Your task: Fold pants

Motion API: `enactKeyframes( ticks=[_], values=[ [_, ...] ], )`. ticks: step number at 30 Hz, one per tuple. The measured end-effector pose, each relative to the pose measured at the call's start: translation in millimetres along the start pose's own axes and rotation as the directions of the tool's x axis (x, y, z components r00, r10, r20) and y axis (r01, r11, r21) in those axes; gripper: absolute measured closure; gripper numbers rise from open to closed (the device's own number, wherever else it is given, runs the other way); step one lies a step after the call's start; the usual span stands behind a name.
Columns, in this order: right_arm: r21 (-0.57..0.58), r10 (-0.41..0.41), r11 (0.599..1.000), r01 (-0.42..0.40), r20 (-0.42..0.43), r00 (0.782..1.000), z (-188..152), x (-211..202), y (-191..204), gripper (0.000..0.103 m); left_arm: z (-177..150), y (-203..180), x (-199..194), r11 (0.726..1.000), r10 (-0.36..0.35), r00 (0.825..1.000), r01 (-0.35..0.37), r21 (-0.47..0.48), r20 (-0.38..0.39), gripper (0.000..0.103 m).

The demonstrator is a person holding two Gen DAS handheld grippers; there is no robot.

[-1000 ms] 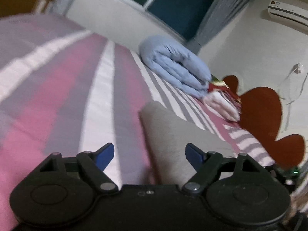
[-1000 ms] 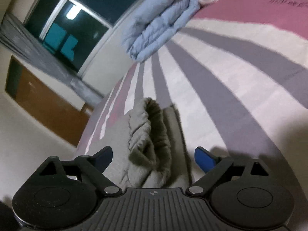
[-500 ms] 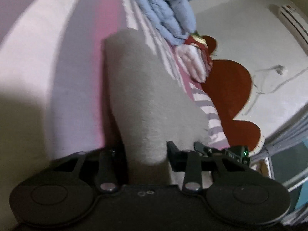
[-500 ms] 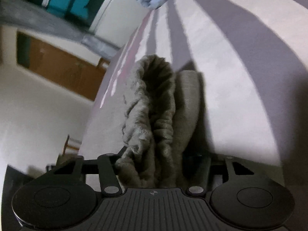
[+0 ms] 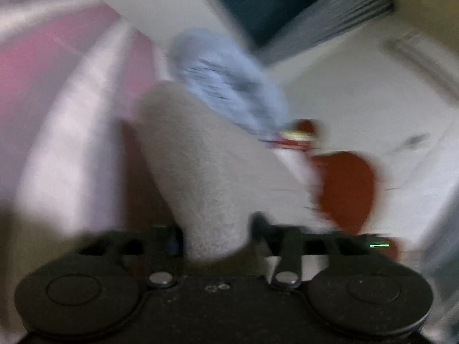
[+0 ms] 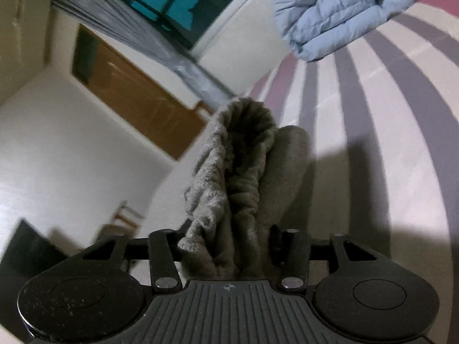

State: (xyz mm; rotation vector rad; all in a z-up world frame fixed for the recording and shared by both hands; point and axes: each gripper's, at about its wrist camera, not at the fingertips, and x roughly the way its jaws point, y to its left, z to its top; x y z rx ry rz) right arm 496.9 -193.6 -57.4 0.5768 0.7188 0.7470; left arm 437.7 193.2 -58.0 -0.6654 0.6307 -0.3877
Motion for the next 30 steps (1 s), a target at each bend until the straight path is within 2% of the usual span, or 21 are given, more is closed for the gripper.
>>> enactKeyframes(
  ticks=[1, 2, 3, 5, 7, 9, 10, 11, 12, 13, 14, 16, 18, 21, 22, 25, 27, 29, 30],
  values=[
    [0.004, -0.135, 0.991, 0.135, -0.022, 0.991, 2, 16, -11, 0.006, -1, -3, 11, 0.977, 0.208, 0.978, -0.208, 0.052, 0.014, 0.007],
    [-0.005, -0.265, 0.964, 0.265, -0.066, 0.962, 1, 31, -19, 0.003, -3, -3, 23, 0.944, 0.309, 0.951, -0.305, 0.125, -0.012, 0.006],
    [-0.008, -0.265, 0.964, 0.265, -0.070, 0.962, -1, 36, -24, 0.003, -8, -4, 31, 0.927, 0.331, 0.943, -0.320, 0.196, -0.026, 0.006],
    [-0.004, -0.252, 0.968, 0.252, -0.055, 0.966, -5, 37, -23, 0.003, -18, -6, 30, 0.915, 0.330, 0.944, -0.326, 0.236, 0.023, 0.006],
    [-0.026, -0.255, 0.967, 0.254, -0.048, 0.966, -9, 39, -20, 0.002, -23, -2, 24, 0.920, 0.322, 0.946, -0.324, 0.221, 0.045, 0.006],
    [-0.008, -0.245, 0.970, 0.245, 0.002, 0.970, -10, 27, -15, 0.002, -29, -7, 12, 0.907, 0.342, 0.935, -0.355, 0.228, 0.097, 0.006],
    [-0.013, -0.200, 0.979, 0.201, 0.048, 0.979, -14, 17, -12, 0.002, -30, -11, 8, 0.896, 0.348, 0.929, -0.369, 0.248, 0.125, 0.006],
    [-0.038, -0.196, 0.979, 0.198, 0.055, 0.979, -19, 13, -9, 0.001, -34, -14, 8, 0.874, 0.373, 0.918, -0.395, 0.283, 0.132, 0.006],
    [-0.057, -0.271, 0.961, 0.270, -0.015, 0.962, -24, 21, -12, 0.000, -31, -18, 12, 0.859, 0.399, 0.909, -0.416, 0.300, 0.116, 0.006],
    [-0.045, -0.263, 0.964, 0.261, -0.048, 0.964, -29, 21, -16, 0.000, -32, -22, 7, 0.854, 0.412, 0.903, -0.430, 0.292, 0.125, 0.006],
    [-0.028, -0.257, 0.966, 0.256, -0.036, 0.966, -29, 13, -13, 0.000, -33, -29, -4, 0.854, 0.415, 0.897, -0.441, 0.278, 0.151, 0.007],
    [0.007, -0.224, 0.975, 0.224, 0.015, 0.974, -36, -14, -3, 0.000, -41, -41, -28, 0.866, 0.392, 0.900, -0.431, 0.254, 0.191, 0.006],
    [-0.038, -0.191, 0.980, 0.193, 0.056, 0.980, -51, -43, 14, 0.000, -58, -53, -56, 0.855, 0.405, 0.891, -0.449, 0.260, 0.207, 0.006],
    [-0.167, -0.242, 0.952, 0.256, 0.104, 0.965, -85, -82, 39, 0.000, -98, -70, -101, 0.811, 0.449, 0.860, -0.506, 0.295, 0.242, 0.006],
    [-0.203, -0.264, 0.937, 0.283, 0.114, 0.958, -102, -95, 47, 0.000, -112, -76, -115, 0.802, 0.452, 0.856, -0.513, 0.305, 0.251, 0.006],
    [-0.263, -0.325, 0.897, 0.354, 0.149, 0.934, -159, -140, 71, 0.000, -152, -90, -155, 0.793, 0.463, 0.846, -0.529, 0.302, 0.266, 0.006],
    [-0.267, -0.333, 0.890, 0.370, 0.174, 0.927, -193, -165, 83, 0.000, -175, -102, -182, 0.793, 0.467, 0.834, -0.542, 0.278, 0.294, 0.006],
    [-0.280, -0.355, 0.870, 0.407, 0.219, 0.909, -221, -176, 98, 0.000, -190, -117, -208, 0.799, 0.453, 0.832, -0.538, 0.267, 0.319, 0.006],
    [-0.285, -0.356, 0.864, 0.415, 0.236, 0.904, -232, -180, 106, 0.000, -198, -126, -221, 0.797, 0.445, 0.824, -0.543, 0.266, 0.350, 0.006]
  ],
)
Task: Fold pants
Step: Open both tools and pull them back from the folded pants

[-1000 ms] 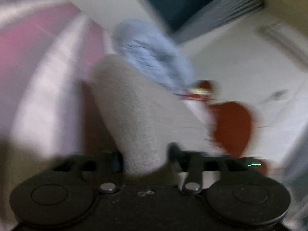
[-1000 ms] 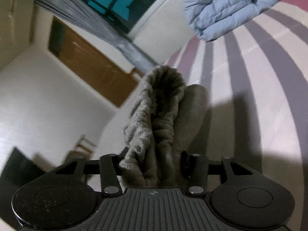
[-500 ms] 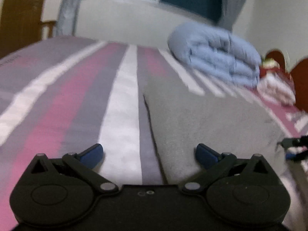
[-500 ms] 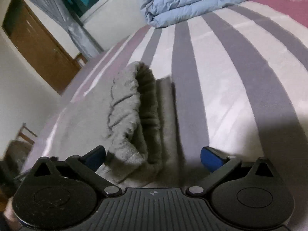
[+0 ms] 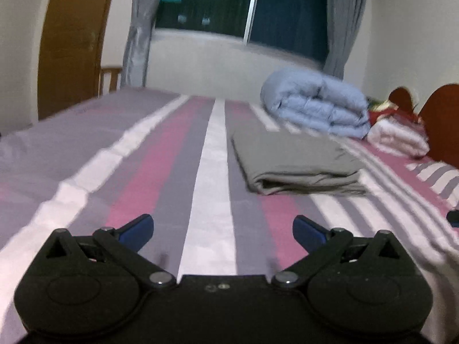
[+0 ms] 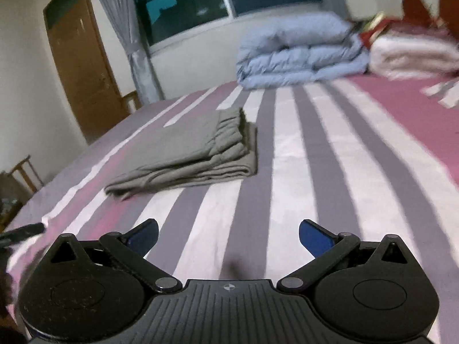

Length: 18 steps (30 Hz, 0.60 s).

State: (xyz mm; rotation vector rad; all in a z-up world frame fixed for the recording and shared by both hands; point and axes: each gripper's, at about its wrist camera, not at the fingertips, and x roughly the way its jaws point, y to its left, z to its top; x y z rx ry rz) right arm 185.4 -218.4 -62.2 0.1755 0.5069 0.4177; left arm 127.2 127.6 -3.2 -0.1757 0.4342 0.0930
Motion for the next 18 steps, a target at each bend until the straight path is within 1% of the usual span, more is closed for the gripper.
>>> enactKeyframes(
  ticks=[1, 3, 5, 7, 9, 11, 13, 15, 18],
  values=[
    [-0.008, -0.009, 1.000, 0.009, 0.029, 1.000, -8, -17, 8, 0.000, -1, -4, -16, 1.000, 0.002, 1.000, -0.002, -0.004, 0.023, 0.006],
    [-0.019, -0.024, 1.000, 0.025, 0.083, 0.996, -18, -46, 22, 0.000, -3, -15, -40, 1.000, -0.019, 0.999, 0.018, 0.012, 0.045, 0.006],
    [-0.031, -0.011, 0.999, 0.015, 0.114, 0.993, -30, -70, 34, 0.000, -5, -29, -59, 0.999, -0.010, 0.998, 0.008, 0.036, 0.063, 0.006],
    [-0.055, 0.004, 0.999, 0.003, 0.138, 0.990, -46, -94, 48, 0.000, -10, -39, -79, 0.999, -0.028, 0.996, 0.025, 0.037, 0.082, 0.006],
    [-0.078, 0.006, 0.997, 0.008, 0.175, 0.984, -62, -113, 62, 0.000, -19, -47, -101, 0.998, -0.053, 0.991, 0.048, 0.042, 0.119, 0.006],
    [-0.072, 0.020, 0.997, -0.008, 0.176, 0.984, -70, -122, 71, 0.000, -26, -57, -120, 0.994, -0.101, 0.984, 0.093, 0.056, 0.149, 0.006],
    [-0.065, 0.004, 0.998, 0.009, 0.193, 0.981, -76, -129, 80, 0.000, -33, -68, -131, 0.990, -0.118, 0.979, 0.104, 0.090, 0.168, 0.006],
    [-0.109, 0.005, 0.994, 0.017, 0.201, 0.980, -82, -133, 90, 0.000, -40, -76, -142, 0.988, -0.126, 0.976, 0.107, 0.112, 0.180, 0.006],
    [-0.170, -0.011, 0.984, 0.049, 0.218, 0.976, -89, -136, 105, 0.000, -59, -82, -152, 0.987, -0.147, 0.969, 0.131, 0.090, 0.198, 0.006]
  ],
)
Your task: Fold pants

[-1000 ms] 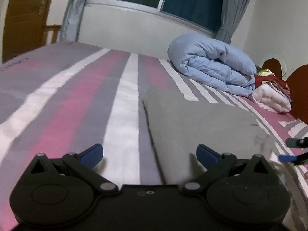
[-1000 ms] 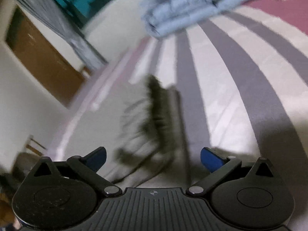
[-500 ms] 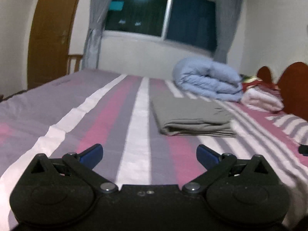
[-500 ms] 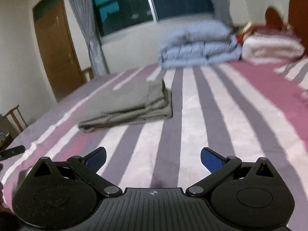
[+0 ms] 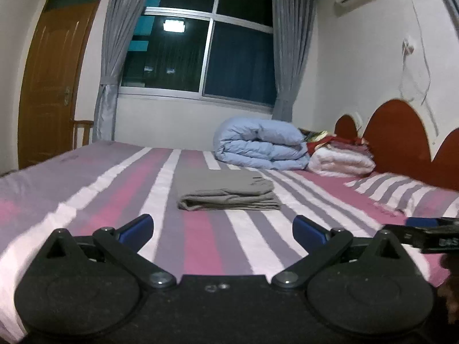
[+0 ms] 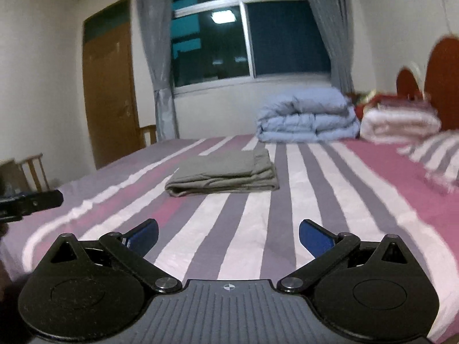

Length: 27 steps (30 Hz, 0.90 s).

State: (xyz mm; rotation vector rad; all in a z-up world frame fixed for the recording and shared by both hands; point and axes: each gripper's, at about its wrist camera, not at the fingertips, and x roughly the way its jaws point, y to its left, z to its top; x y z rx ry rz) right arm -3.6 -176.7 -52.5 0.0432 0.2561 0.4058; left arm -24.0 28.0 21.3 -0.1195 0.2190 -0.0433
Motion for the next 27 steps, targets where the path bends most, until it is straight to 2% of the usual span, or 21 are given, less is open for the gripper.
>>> enactKeyframes(
  ticks=[4, 6, 9, 20, 27],
  values=[
    [-0.020, 0.016, 1.000, -0.015, 0.024, 1.000, -8, -6, 8, 0.000, -5, -10, 3, 0.999, 0.000, 1.000, 0.000, 0.039, -0.010, 0.006],
    [-0.035, 0.017, 0.999, -0.016, 0.022, 1.000, -9, -3, 9, 0.000, -9, -6, 10, 1.000, 0.000, 0.999, 0.001, 0.025, -0.045, 0.006],
    [-0.013, 0.007, 1.000, -0.007, -0.006, 1.000, -11, 7, 5, 0.000, -10, 1, 14, 1.000, 0.010, 0.998, -0.010, -0.006, -0.059, 0.006],
    [-0.016, 0.005, 1.000, -0.006, -0.010, 1.000, -13, 16, 7, 0.000, -16, -8, 11, 0.999, 0.002, 0.999, 0.000, 0.046, -0.053, 0.006],
    [-0.016, 0.008, 1.000, -0.008, -0.004, 1.000, -14, 19, 6, 0.000, -16, -9, 9, 0.999, 0.002, 0.999, 0.001, 0.047, -0.050, 0.006]
  ],
)
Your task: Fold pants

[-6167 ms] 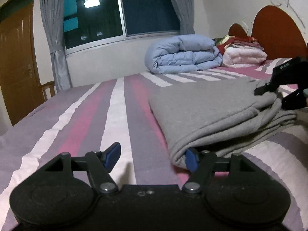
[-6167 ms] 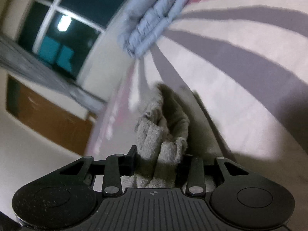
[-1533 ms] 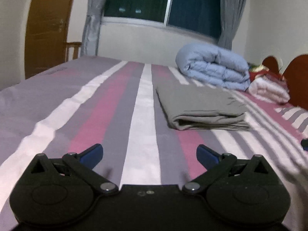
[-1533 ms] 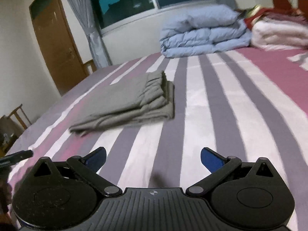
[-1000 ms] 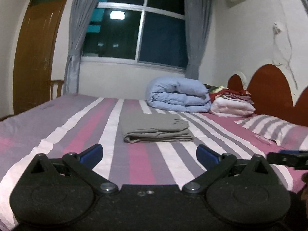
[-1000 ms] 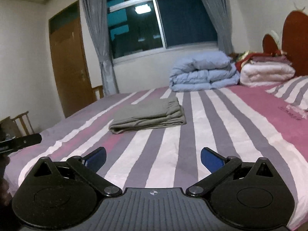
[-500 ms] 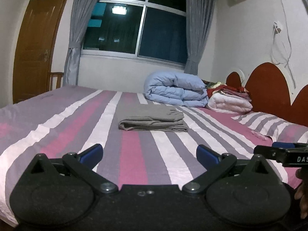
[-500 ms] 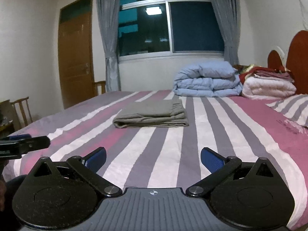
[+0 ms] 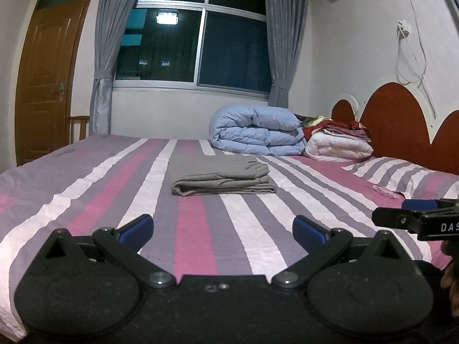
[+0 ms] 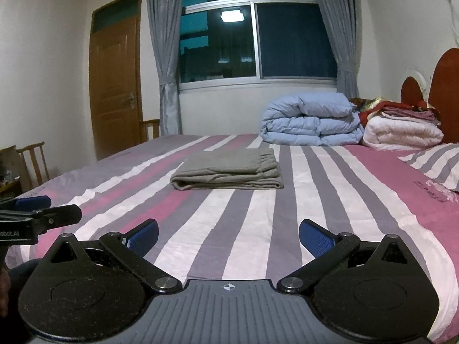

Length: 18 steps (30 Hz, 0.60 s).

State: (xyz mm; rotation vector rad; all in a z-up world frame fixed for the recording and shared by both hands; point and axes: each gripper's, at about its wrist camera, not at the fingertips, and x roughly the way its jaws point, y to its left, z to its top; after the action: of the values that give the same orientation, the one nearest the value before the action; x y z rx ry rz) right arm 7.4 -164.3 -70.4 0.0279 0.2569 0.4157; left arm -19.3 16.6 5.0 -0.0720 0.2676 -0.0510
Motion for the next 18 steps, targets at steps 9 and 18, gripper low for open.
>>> enactKeyframes(
  ticks=[9, 18],
  values=[
    [0.007, -0.001, 1.000, 0.001, 0.001, 1.000, -1.4, 2.1, 1.2, 0.000, 1.3, -0.8, -2.5, 1.000, -0.003, 1.000, 0.003, 0.009, -0.001, 0.006],
    [0.008, -0.002, 1.000, 0.002, 0.001, 1.000, -1.3, 1.3, 2.2, 0.000, 1.8, -0.6, -2.7, 1.000, -0.006, 1.000, 0.006, 0.008, 0.000, 0.006]
  ],
)
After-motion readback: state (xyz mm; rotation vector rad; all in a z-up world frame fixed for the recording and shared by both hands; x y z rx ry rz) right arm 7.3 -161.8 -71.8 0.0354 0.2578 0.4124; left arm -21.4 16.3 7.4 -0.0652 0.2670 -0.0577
